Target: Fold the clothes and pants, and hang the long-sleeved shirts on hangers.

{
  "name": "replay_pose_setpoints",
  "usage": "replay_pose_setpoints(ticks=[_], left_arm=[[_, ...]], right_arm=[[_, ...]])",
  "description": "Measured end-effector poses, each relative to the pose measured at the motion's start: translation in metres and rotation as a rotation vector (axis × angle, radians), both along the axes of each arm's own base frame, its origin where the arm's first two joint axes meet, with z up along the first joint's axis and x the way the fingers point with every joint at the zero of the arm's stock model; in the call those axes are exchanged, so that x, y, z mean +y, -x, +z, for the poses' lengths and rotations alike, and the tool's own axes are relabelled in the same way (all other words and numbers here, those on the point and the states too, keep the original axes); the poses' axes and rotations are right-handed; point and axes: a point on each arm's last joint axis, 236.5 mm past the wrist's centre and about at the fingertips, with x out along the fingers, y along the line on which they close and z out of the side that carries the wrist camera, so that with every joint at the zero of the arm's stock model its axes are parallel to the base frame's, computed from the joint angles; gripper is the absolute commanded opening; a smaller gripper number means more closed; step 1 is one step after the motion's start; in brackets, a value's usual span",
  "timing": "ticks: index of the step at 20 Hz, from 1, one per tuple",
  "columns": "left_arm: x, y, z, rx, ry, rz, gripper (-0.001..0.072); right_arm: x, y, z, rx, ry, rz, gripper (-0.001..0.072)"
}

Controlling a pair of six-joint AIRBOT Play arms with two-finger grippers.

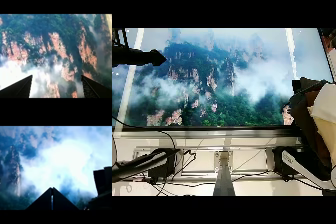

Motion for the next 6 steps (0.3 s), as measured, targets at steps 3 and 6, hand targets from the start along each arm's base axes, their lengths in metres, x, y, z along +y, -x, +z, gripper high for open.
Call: replay_pose_setpoints(ticks=[3,6], left_arm=[[0.0,0.0,0.0,0.0,0.0,0.0,0.0712],[0.0,0.0,0.0,0.0,0.0,0.0,0.0712]], right_arm=[[0.047,-0.018,0.003,-0.057,0.097,0.125,0.001],[0.077,-0.024,0.008,-0.107,0.131,0.198,0.001]])
